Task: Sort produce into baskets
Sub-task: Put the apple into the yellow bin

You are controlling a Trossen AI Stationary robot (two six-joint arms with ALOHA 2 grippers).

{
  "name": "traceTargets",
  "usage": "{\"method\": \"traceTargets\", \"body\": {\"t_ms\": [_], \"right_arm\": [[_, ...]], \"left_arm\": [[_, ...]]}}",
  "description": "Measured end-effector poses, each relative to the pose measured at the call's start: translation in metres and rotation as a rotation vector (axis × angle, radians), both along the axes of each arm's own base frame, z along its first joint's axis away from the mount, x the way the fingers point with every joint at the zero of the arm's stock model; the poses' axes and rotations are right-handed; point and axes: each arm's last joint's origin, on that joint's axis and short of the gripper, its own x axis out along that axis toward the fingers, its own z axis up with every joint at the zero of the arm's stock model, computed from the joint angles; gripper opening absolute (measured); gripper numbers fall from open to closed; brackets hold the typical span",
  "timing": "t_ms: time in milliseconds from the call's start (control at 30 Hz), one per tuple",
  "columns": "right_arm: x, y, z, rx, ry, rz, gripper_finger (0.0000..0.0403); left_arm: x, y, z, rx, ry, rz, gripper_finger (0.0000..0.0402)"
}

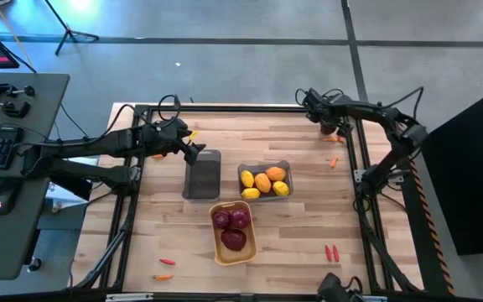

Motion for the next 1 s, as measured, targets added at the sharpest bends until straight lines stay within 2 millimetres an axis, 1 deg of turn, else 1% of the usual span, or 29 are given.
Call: {"method": "traceTargets", "body": {"t_ms": [133,300,500,667,800,1000], "right_arm": [[-0.002,-0.003,-0.005,0.019,0.001,-0.014,0.0390],[-0.006,-0.008,-0.005,-0.002,0.015,-0.024,0.0390],[-0.012,-0.014,-0.005,0.033,-0.023,-0.021,0.0390],[-0.011,-0.016,-0.005,0.025,-0.051,-0.009,0.0384],[-0.010,-0.017,-0.005,0.031,-0.070,0.003,0.0350],[-0.013,-0.018,-0.005,0.059,-0.082,0.033,0.0266]], "left_arm": [[0.000,0.000,0.000,0.001,0.000,-0.001,0.0362],[0.000,0.001,0.000,0.001,0.001,0.005,0.0362],[-0.001,0.004,0.000,0.001,0.000,0.021,0.0362],[-0.001,0.005,0.000,0.001,0.000,0.027,0.0362],[-0.002,0.005,0.000,-0.006,0.005,0.021,0.0362],[-0.002,0.003,-0.003,-0.046,0.019,-0.022,0.0362]]}}
